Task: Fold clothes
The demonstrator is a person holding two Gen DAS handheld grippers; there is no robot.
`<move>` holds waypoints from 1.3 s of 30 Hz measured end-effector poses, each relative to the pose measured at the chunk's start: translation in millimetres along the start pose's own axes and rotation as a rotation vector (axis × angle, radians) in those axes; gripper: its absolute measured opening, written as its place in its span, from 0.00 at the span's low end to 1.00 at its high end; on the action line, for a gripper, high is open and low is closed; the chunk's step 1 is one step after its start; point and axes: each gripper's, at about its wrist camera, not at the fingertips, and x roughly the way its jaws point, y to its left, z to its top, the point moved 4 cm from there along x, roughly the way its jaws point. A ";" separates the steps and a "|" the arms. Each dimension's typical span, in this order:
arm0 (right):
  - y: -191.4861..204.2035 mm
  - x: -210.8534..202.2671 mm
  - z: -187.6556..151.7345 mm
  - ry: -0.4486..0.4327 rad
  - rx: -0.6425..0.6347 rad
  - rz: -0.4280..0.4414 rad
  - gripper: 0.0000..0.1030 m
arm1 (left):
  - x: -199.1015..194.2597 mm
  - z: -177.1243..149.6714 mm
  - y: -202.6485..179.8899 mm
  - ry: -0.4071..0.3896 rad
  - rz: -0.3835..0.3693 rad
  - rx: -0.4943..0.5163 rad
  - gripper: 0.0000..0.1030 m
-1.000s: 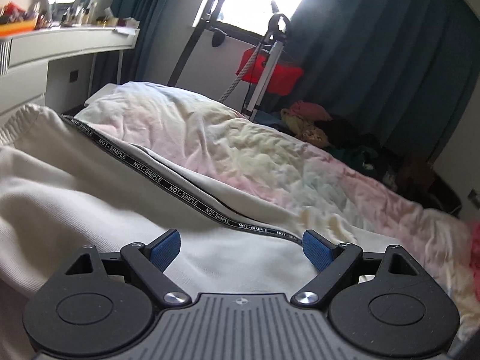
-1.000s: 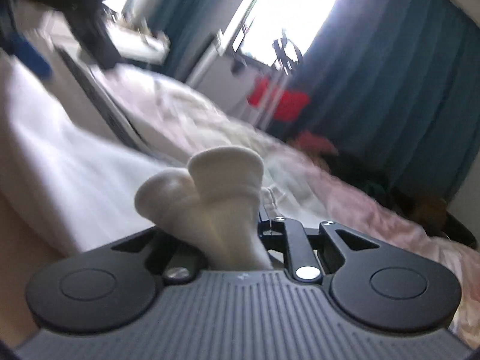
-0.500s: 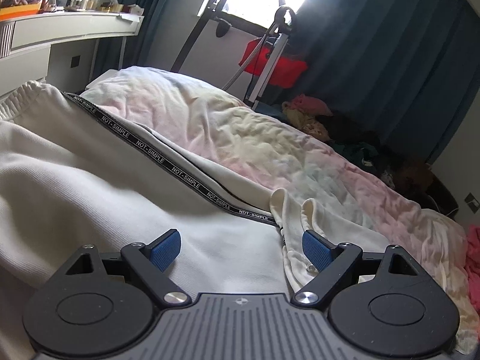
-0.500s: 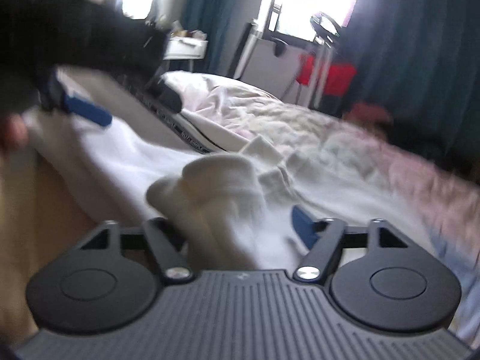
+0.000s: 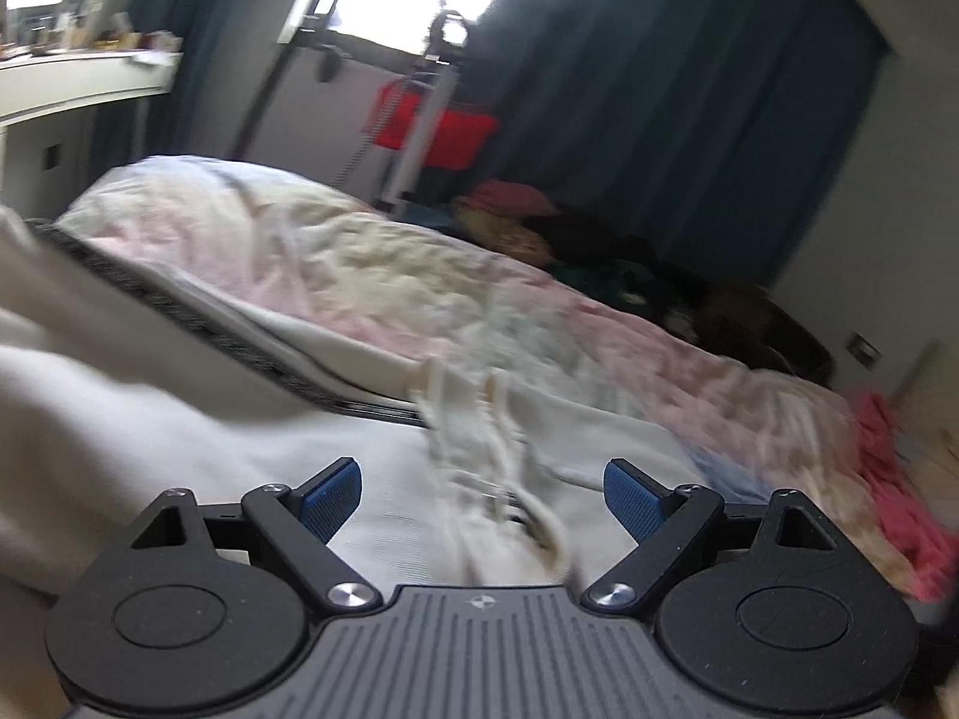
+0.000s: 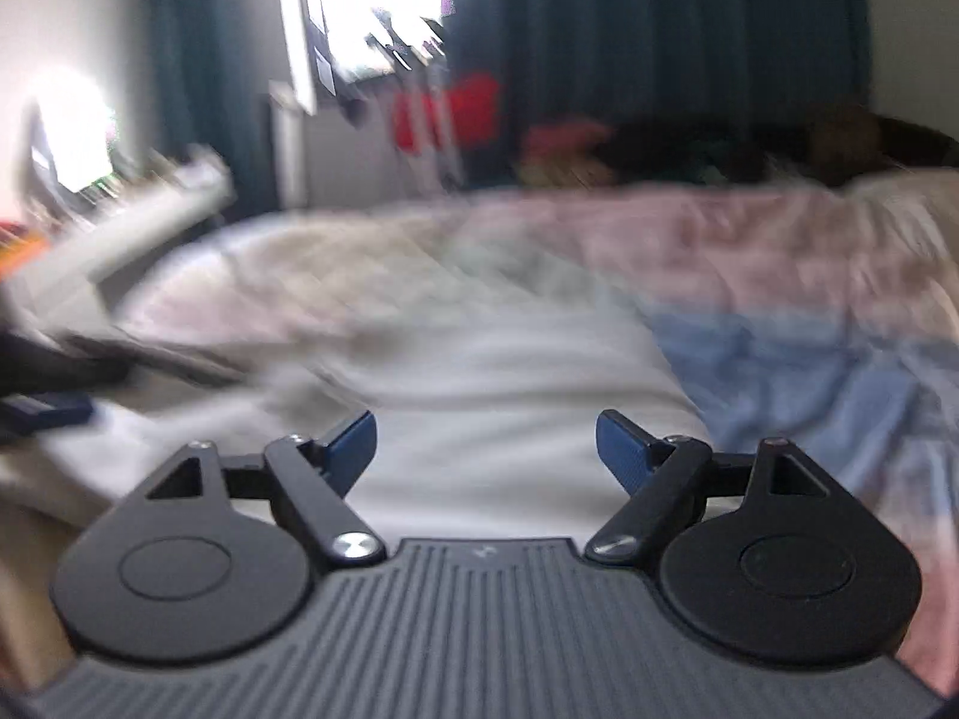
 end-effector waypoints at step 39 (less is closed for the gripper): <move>120.7 168.1 64.0 0.142 -0.180 0.105 0.09 | 21.2 -37.0 2.4 0.176 -0.111 -0.097 0.10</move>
